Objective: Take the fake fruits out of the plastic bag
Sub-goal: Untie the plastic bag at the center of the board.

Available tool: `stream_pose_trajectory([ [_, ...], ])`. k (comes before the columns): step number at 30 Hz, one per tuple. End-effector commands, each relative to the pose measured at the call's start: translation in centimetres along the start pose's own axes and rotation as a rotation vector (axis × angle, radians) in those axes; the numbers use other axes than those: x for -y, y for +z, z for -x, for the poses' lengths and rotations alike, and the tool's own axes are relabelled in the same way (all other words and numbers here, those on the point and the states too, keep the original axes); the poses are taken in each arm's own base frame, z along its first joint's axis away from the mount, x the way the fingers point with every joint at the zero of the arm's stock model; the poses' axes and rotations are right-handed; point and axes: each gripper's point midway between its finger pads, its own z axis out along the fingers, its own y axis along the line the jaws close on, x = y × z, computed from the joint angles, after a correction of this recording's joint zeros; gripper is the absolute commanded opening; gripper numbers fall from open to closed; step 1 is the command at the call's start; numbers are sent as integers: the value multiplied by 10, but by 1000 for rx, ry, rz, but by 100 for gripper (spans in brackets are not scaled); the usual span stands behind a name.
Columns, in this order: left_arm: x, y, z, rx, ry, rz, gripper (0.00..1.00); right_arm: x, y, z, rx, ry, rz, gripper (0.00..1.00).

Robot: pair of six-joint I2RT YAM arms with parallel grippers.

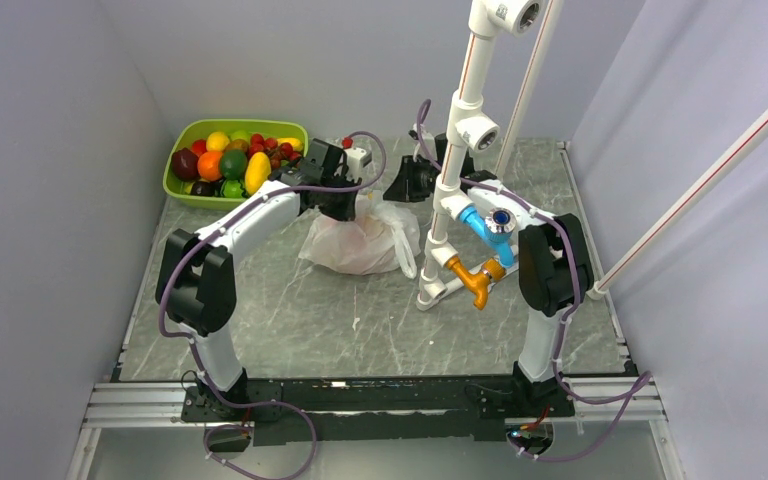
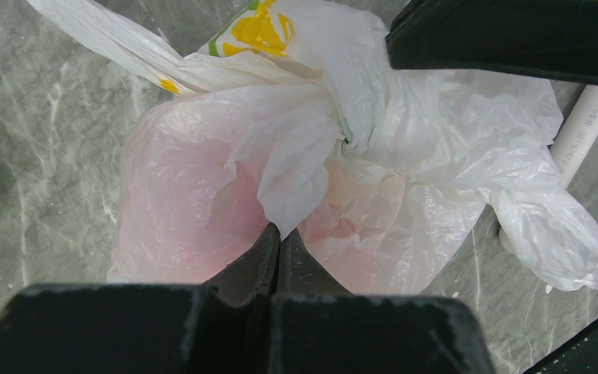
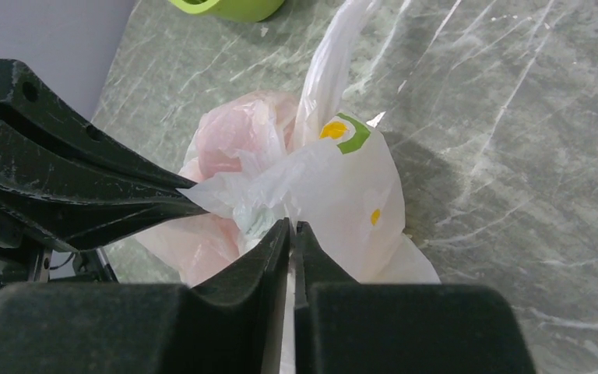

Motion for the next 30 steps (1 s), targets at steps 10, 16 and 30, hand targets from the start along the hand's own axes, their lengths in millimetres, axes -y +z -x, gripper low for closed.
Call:
stream_pose_trajectory([
  [10,-30,-33,31,120,-48,158,0,64,-76,56,285,161,-164,0],
  [16,-38,-41,35,156,-53,190,0,76,-87,59,308,172,-227,0],
  [30,-29,-30,32,136,-69,110,0,30,-105,75,343,-34,-284,36],
])
